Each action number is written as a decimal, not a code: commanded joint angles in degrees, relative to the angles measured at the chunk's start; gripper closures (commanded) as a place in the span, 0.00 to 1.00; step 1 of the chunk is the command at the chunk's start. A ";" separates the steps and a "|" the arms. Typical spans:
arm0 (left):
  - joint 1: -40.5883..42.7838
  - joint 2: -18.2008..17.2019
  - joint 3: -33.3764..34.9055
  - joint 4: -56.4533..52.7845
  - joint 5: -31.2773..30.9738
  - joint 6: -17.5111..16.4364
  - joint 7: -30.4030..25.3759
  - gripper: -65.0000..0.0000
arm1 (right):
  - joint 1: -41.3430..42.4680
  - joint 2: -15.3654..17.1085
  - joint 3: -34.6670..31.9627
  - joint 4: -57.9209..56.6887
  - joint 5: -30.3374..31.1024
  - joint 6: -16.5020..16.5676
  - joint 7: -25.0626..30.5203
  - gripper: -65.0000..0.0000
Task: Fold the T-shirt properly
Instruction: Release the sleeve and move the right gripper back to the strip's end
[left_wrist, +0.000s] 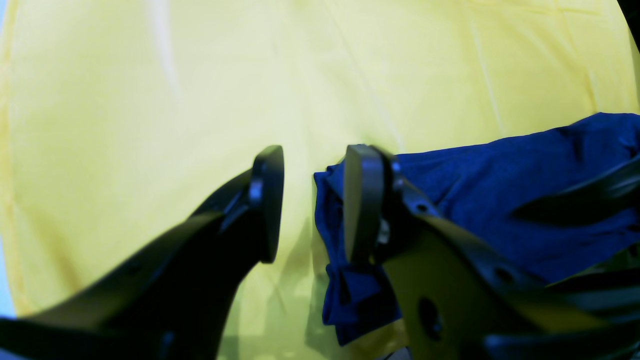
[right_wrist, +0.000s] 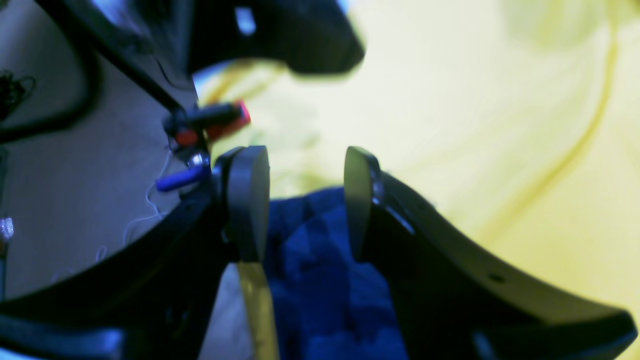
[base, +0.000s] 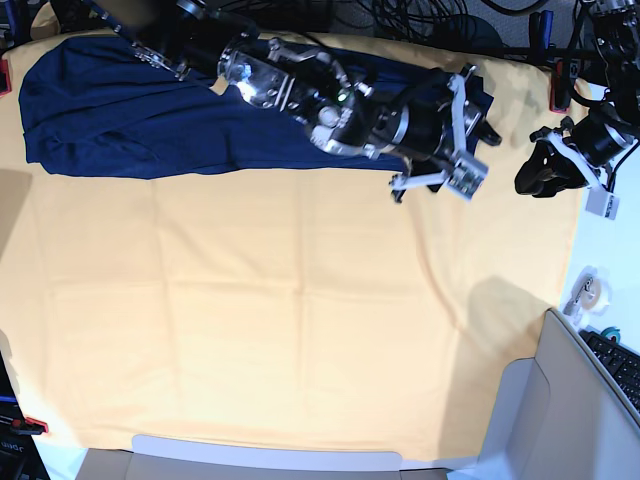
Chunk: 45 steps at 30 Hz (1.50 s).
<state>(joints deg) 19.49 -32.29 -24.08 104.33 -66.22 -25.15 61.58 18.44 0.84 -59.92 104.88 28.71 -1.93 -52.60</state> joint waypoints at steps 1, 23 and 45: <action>-0.10 -1.42 -0.76 -0.38 -0.64 -0.30 0.00 0.68 | 1.04 0.78 2.91 2.06 -0.53 -0.40 1.13 0.62; -2.74 -1.33 -0.50 -18.22 -1.17 -14.85 17.67 0.60 | -24.55 13.71 48.62 9.54 -0.45 -7.87 1.21 0.62; -8.54 3.94 0.91 -22.97 -1.08 -14.85 18.42 0.31 | -32.11 13.71 59.26 9.89 -0.45 -7.78 1.21 0.62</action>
<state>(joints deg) 11.09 -27.11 -23.00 80.66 -66.57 -39.75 79.53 -14.11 14.24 -0.95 113.51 28.29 -9.93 -52.69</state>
